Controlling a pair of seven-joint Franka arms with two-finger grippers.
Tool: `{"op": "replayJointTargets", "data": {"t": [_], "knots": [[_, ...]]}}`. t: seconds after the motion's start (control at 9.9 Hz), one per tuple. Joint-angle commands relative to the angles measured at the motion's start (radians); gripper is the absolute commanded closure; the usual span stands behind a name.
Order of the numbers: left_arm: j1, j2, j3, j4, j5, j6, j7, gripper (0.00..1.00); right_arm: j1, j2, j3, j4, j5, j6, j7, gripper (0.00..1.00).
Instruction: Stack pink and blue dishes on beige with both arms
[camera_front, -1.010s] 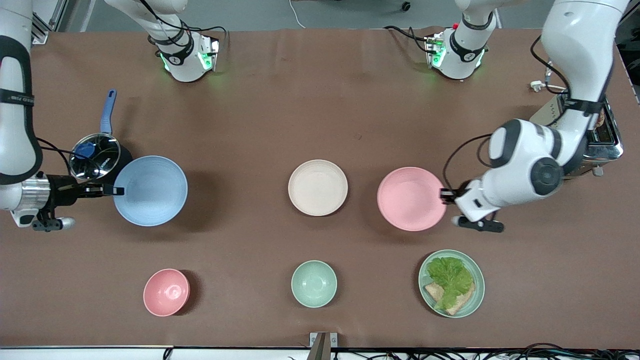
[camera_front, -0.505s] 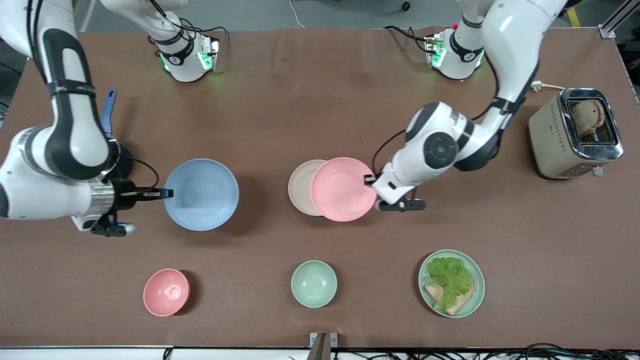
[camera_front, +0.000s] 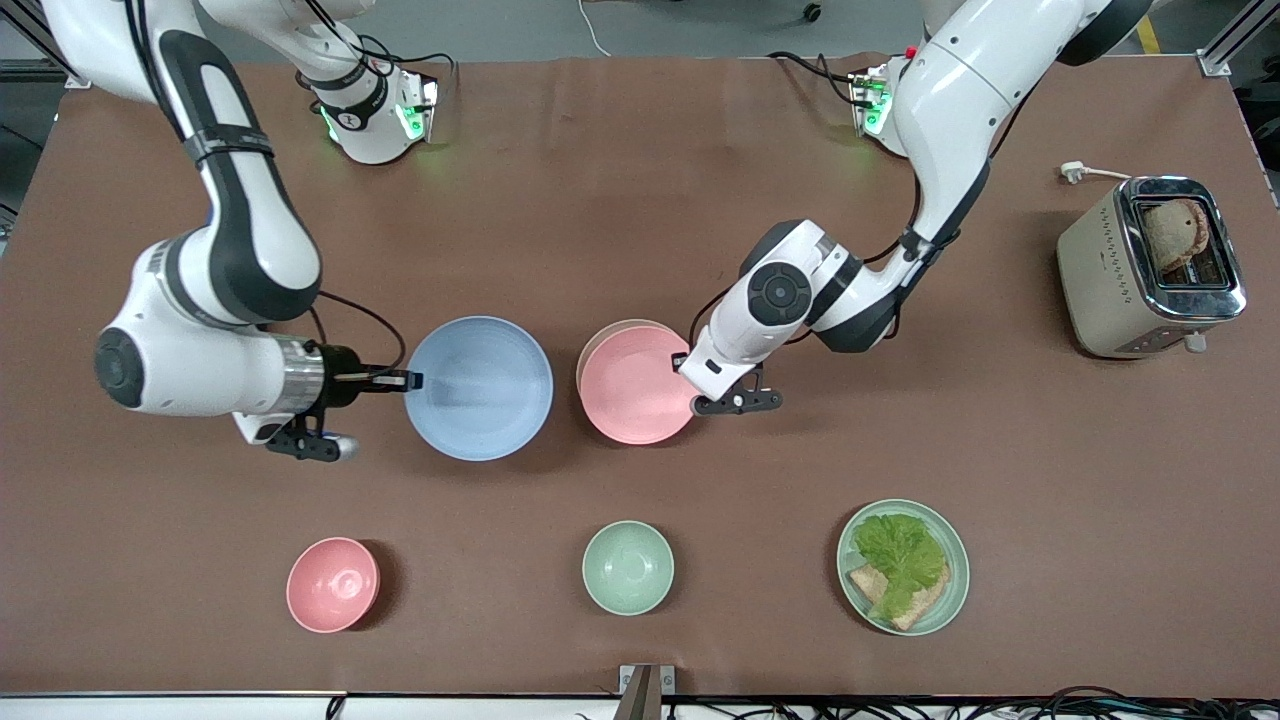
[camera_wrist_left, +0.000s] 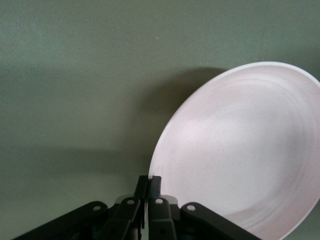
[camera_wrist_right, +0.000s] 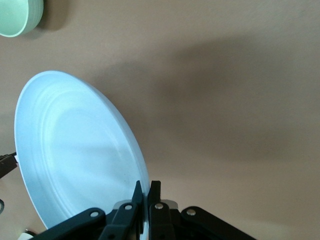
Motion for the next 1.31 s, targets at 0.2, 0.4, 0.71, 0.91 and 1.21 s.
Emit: {"op": "replayJointTargets", "data": {"t": [0.2,0.4,0.71,0.91,1.21], "knots": [[-0.004,0.012,0.008,-0.042,0.025,0.007,-0.018,1.00,0.000,-0.047,0.088,-0.138,0.018,0.141,0.078,1.00],[-0.019,0.004,0.007,-0.052,0.025,0.007,-0.038,1.00,0.000,-0.051,0.099,-0.144,0.018,0.149,0.102,1.00],[-0.027,0.006,0.005,-0.056,0.025,0.006,-0.048,0.82,0.020,-0.051,0.100,-0.159,0.018,0.155,0.122,0.99],[-0.021,-0.011,0.001,-0.042,0.023,-0.002,-0.077,0.01,0.051,-0.050,0.100,-0.181,0.018,0.201,0.162,0.99],[0.076,-0.172,0.004,0.074,0.026,-0.197,-0.057,0.00,0.066,-0.050,0.102,-0.195,0.018,0.215,0.165,0.99]]}}
